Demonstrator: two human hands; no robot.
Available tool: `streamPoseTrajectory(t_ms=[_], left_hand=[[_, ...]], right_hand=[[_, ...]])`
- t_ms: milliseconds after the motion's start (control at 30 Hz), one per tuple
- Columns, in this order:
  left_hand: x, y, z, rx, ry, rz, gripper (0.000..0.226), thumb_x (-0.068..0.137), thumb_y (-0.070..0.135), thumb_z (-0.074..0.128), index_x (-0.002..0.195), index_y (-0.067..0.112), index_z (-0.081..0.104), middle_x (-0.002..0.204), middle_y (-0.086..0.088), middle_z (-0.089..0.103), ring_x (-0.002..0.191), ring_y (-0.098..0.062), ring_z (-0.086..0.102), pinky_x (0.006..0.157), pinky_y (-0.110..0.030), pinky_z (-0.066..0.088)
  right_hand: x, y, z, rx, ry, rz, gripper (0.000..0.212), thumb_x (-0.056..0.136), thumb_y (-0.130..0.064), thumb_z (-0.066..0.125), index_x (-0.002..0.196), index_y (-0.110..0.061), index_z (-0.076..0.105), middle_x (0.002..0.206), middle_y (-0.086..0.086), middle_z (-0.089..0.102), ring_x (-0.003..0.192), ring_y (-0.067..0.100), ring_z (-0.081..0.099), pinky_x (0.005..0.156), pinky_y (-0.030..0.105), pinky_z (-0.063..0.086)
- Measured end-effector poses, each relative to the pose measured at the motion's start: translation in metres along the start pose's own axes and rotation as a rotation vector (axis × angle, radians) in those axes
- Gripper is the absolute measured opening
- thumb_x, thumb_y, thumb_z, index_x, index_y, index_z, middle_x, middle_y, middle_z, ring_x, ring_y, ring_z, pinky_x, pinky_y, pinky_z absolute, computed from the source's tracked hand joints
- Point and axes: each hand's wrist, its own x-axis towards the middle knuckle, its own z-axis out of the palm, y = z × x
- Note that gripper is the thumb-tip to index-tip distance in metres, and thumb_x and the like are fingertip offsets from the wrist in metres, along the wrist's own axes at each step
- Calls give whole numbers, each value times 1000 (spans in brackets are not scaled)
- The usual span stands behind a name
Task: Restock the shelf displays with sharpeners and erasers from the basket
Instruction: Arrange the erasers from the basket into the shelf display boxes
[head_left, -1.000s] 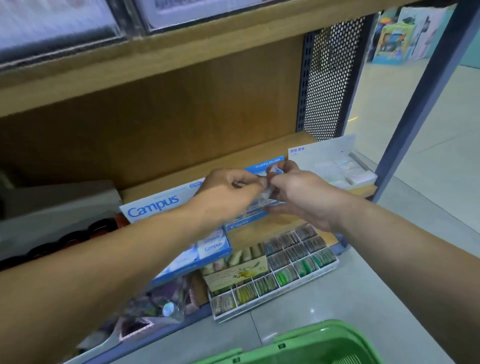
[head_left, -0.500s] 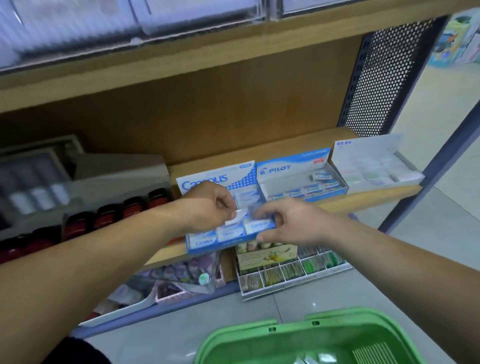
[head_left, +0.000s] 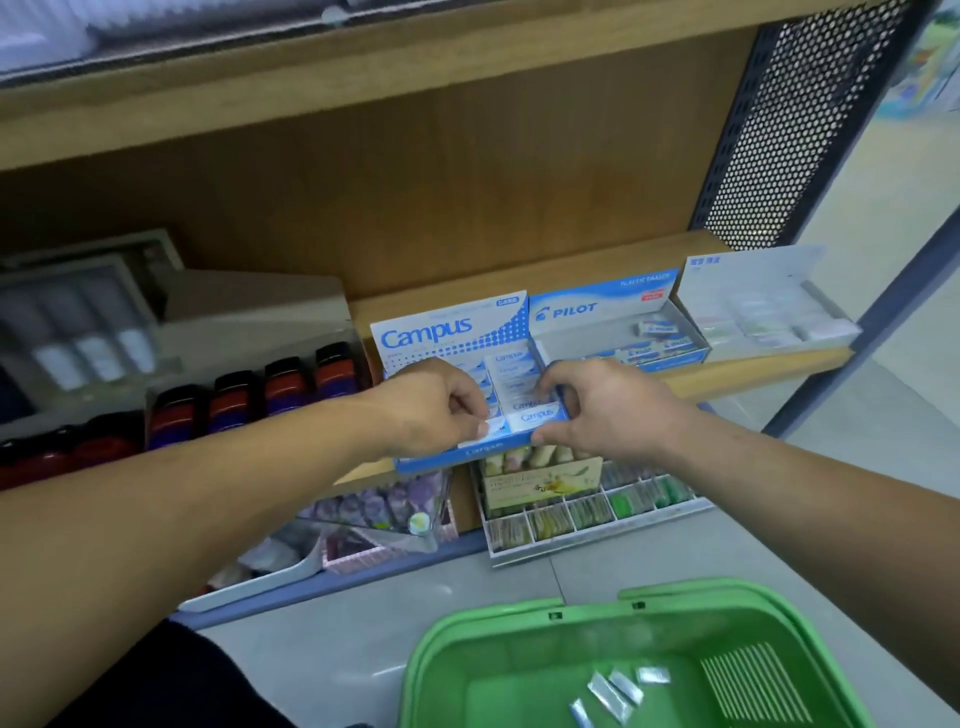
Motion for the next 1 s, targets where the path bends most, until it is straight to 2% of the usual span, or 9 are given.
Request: streamPoseTrajectory(t_ms=[133, 233, 333, 433, 500, 567, 733, 833, 1000], left_hand=[[-22, 13, -11, 187, 123, 49, 37, 90, 59, 66, 110, 27, 68, 101, 9, 68, 96, -14, 65, 86, -32, 55], [-56, 38, -3, 97, 220, 234, 31, 91, 55, 66, 104, 28, 71, 89, 11, 70, 81, -5, 63, 74, -27, 52], [-93, 55, 38, 77, -5, 389, 19, 92, 41, 71, 96, 22, 75, 77, 9, 70, 66, -5, 61, 64, -23, 50], [-116, 55, 101, 296, -383, 454, 24, 93, 40, 70, 105, 20, 75, 85, 8, 69, 74, -7, 59, 63, -17, 44], [-121, 46, 144, 337, -593, 355, 31, 95, 42, 67, 116, 19, 73, 104, 3, 72, 88, -13, 63, 75, -22, 48], [-119, 32, 187, 358, -677, 230, 37, 98, 44, 64, 123, 17, 69, 119, -3, 69, 103, -22, 64, 89, -30, 52], [-116, -8, 288, 217, -618, -56, 49, 95, 47, 66, 131, 14, 64, 134, -8, 63, 116, -26, 62, 100, -37, 51], [-131, -26, 331, 87, -591, -131, 71, 86, 46, 76, 147, 20, 49, 146, -6, 50, 127, -25, 55, 106, -37, 47], [-145, -53, 370, 79, -480, -158, 90, 71, 51, 86, 146, 23, 45, 141, -4, 44, 129, -25, 44, 104, -31, 41]], right_hand=[[-25, -5, -15, -46, -1, 9, 49, 78, -62, 75, 119, -42, 56, 89, -13, 68, 89, 11, 64, 81, 36, 55], [-65, 1, -11, 42, -42, 21, 49, 69, -71, 72, 105, -39, 62, 80, -12, 69, 78, 7, 64, 78, 36, 56], [-121, 16, 22, 139, -156, 31, 40, 73, -64, 75, 92, -29, 67, 68, -6, 65, 61, 5, 57, 65, 28, 52], [-176, 46, 69, 23, -440, 32, 26, 88, -47, 74, 96, -23, 71, 67, -12, 56, 61, 0, 51, 61, 18, 43], [-201, 69, 101, -35, -611, 85, 27, 90, -50, 70, 101, -26, 71, 81, -14, 59, 78, 9, 58, 74, 23, 47], [-217, 89, 131, -24, -684, 155, 30, 92, -49, 68, 109, -25, 70, 98, -8, 64, 94, 15, 60, 82, 25, 47], [-233, 119, 185, -22, -677, 269, 58, 93, -50, 67, 141, -21, 53, 142, 5, 56, 122, 23, 58, 103, 31, 46], [-244, 127, 210, -63, -683, 234, 70, 92, -45, 68, 152, -21, 40, 149, 6, 46, 132, 26, 50, 107, 31, 42], [-256, 130, 241, 2, -681, 208, 83, 91, -51, 65, 157, -17, 29, 156, 9, 39, 141, 28, 39, 114, 31, 33]])
